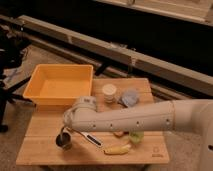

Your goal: Place fork in metal cup

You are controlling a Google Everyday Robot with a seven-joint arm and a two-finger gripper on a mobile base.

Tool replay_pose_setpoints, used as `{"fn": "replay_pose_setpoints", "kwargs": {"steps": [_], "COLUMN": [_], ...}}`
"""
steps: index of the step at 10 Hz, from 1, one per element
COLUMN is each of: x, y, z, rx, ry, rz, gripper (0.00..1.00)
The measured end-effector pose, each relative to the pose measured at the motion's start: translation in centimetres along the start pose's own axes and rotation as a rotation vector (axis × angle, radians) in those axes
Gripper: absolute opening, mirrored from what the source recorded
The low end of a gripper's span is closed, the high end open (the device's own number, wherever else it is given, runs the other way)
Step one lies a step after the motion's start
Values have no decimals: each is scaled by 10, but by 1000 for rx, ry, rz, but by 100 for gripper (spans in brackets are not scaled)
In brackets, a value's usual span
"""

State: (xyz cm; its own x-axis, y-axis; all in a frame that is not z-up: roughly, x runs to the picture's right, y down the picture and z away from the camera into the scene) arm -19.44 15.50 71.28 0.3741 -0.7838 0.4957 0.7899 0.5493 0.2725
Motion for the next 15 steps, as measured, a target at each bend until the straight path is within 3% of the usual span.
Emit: {"fn": "replay_pose_setpoints", "kwargs": {"steps": [4,8,13,15], "x": [-2,-15,-17,-22], "y": [3,25,27,24], "z": [1,6,-9,-14], "rx": [-3,-6,25,18], "ry": [1,-9,-7,-39], "rz": [-3,3,5,-8], "gripper": [0,0,0,0]}}
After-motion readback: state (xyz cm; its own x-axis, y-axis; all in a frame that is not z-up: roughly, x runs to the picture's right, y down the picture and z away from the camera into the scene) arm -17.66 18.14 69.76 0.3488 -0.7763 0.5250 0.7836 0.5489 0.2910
